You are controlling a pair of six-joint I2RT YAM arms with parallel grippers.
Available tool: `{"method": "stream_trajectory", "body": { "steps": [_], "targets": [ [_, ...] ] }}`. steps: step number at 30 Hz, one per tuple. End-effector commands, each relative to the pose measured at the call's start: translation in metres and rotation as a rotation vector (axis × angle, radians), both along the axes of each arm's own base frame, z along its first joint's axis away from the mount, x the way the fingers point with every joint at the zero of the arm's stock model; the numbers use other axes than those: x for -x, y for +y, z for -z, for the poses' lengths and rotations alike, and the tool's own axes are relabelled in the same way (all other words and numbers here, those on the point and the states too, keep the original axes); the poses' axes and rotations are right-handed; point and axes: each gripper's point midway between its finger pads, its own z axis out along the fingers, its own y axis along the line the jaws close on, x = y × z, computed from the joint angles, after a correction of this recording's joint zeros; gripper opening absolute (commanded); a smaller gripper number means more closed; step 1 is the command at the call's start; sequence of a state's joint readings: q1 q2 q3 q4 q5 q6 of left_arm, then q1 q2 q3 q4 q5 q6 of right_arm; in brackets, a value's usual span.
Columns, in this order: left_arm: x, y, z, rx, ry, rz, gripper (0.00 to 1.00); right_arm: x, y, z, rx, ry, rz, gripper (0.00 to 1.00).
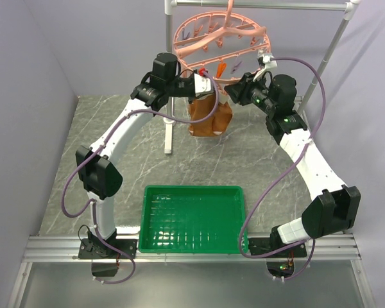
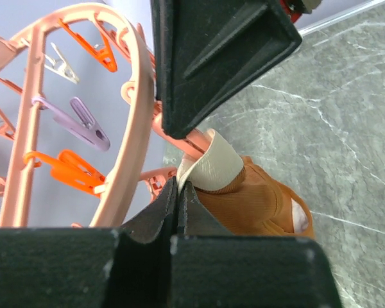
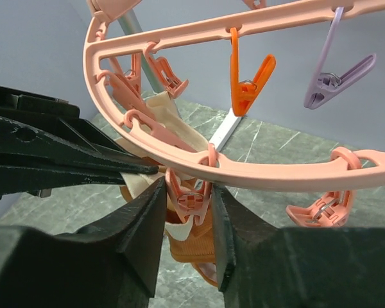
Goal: Clip the underwear to the hanger
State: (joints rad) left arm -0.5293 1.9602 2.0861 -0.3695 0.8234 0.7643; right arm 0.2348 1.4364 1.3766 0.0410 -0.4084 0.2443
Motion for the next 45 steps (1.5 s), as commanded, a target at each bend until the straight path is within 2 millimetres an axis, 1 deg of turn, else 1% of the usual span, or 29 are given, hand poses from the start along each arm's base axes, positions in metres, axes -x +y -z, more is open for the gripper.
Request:
{"method": "stream_trajectory", "body": {
  "steps": [1,6,10,15,17,18,19,20,22,25,28,30,31,32,34,35,38,40,41,42,43,44,45],
  "targets": [
    [0.010,0.005,-0.059,0.096,-0.103,0.011,0.00,0.005,-0.004,-0.046,-0.041,-0.099,0.012,0.40],
    [0.006,0.004,-0.064,0.115,-0.106,0.003,0.00,0.006,-0.004,-0.050,-0.055,-0.099,0.012,0.44],
    [0.005,0.004,-0.063,0.115,-0.109,0.003,0.00,0.006,-0.006,-0.055,-0.070,-0.103,0.024,0.48],
    [0.004,0.006,-0.061,0.112,-0.113,0.012,0.00,0.007,-0.006,-0.061,-0.083,-0.107,0.026,0.56],
    [0.008,0.007,-0.057,0.104,-0.107,0.037,0.00,0.008,-0.006,-0.061,-0.083,-0.108,0.025,0.60],
    [0.011,0.007,-0.060,0.106,-0.119,0.045,0.00,0.008,-0.006,-0.060,-0.084,-0.105,0.028,0.62],
    [0.011,0.008,-0.052,0.100,-0.106,0.046,0.00,0.008,-0.007,-0.059,-0.085,-0.102,0.031,0.66],
    [0.012,0.007,-0.052,0.103,-0.112,0.053,0.00,0.009,-0.006,-0.059,-0.090,-0.100,0.029,0.68],
    [0.014,0.008,-0.046,0.097,-0.097,0.052,0.00,0.009,-0.006,-0.056,-0.094,-0.096,0.029,0.75],
    [0.013,0.008,-0.037,0.082,-0.070,0.052,0.01,0.012,-0.006,-0.054,-0.100,-0.088,0.020,0.80],
    [0.013,0.008,-0.034,0.085,-0.045,0.047,0.12,0.015,-0.007,-0.054,-0.105,-0.086,0.021,0.83],
    [0.014,0.009,-0.030,0.088,-0.023,0.043,0.21,0.017,-0.006,-0.053,-0.103,-0.082,0.017,0.84],
    [0.016,0.009,-0.031,0.091,-0.026,0.046,0.25,0.018,-0.006,-0.052,-0.100,-0.077,0.014,0.85],
    [0.018,0.008,-0.030,0.091,-0.022,0.049,0.35,0.020,-0.007,-0.052,-0.097,-0.077,0.014,0.85],
    [0.020,0.011,-0.028,0.093,-0.007,0.040,0.44,0.021,-0.009,-0.047,-0.089,-0.066,0.012,0.85],
    [0.023,0.010,-0.025,0.089,0.007,0.043,0.49,0.024,-0.011,-0.049,-0.083,-0.072,0.013,0.85],
    [0.034,0.015,-0.024,0.085,0.047,0.052,0.57,0.024,-0.018,-0.044,-0.068,-0.062,0.020,0.86],
    [0.040,0.017,-0.022,0.082,0.076,0.049,0.58,0.025,-0.024,-0.041,-0.060,-0.048,0.022,0.87],
    [0.043,0.018,-0.021,0.087,0.099,0.044,0.60,0.028,-0.027,-0.043,-0.058,-0.054,0.022,0.87],
    [0.050,0.022,-0.019,0.083,0.116,0.042,0.61,0.029,-0.028,-0.041,-0.056,-0.052,0.022,0.88],
    [0.054,0.024,-0.017,0.076,0.126,0.046,0.61,0.031,-0.033,-0.034,-0.044,-0.031,0.027,0.88],
    [0.061,0.027,-0.015,0.066,0.140,0.049,0.64,0.038,-0.034,-0.037,-0.040,-0.043,0.022,0.88],
    [0.070,0.033,-0.013,0.062,0.151,0.046,0.65,0.040,-0.035,-0.029,-0.030,-0.032,0.019,0.89]
  ]
}}
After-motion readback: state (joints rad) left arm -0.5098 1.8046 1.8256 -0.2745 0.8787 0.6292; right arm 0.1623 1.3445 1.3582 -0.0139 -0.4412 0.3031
